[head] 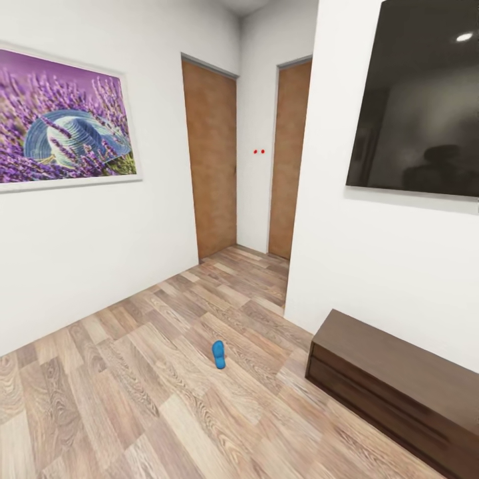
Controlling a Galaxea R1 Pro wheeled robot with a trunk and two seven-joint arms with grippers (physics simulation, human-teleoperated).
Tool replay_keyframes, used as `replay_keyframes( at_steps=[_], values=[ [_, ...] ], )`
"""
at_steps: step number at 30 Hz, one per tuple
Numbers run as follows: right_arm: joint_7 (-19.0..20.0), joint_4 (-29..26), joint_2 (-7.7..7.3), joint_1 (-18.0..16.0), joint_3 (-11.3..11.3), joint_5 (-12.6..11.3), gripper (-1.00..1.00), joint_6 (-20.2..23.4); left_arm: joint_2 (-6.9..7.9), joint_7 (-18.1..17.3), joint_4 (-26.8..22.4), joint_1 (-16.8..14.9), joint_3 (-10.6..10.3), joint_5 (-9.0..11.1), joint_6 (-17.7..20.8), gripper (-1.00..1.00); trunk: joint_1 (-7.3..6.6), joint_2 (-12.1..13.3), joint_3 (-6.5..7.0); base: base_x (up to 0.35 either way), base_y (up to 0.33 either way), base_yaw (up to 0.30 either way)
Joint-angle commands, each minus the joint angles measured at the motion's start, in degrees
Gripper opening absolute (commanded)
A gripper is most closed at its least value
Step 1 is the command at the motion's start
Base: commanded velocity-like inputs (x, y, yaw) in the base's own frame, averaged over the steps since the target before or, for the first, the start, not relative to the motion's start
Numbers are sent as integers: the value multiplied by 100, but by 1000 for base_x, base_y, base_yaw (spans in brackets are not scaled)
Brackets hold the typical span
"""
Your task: In the bedroom, move the book from the bed onto either nightstand, and place the two sandals side by side next to the bed.
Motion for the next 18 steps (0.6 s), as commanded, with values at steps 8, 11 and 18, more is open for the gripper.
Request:
replay_keyframes(
  at_steps=[8,11,18],
  values=[
    [-1,5,1,-3,1,-2,100,-19,0,-6,4,-3,-1,-2,-19,100,0,-3,-6,54,48,-145],
    [-1,5,1,-3,1,-2,100,-19,0,-6,3,-3,-1,-2,-19,100,0,-3,-6,60,57,-196],
    [-2,5,1,-3,1,-1,100,-19,0,-6,3,-3,-1,-2,-19,100,0,-3,-6,28,26,-95]
  ],
)
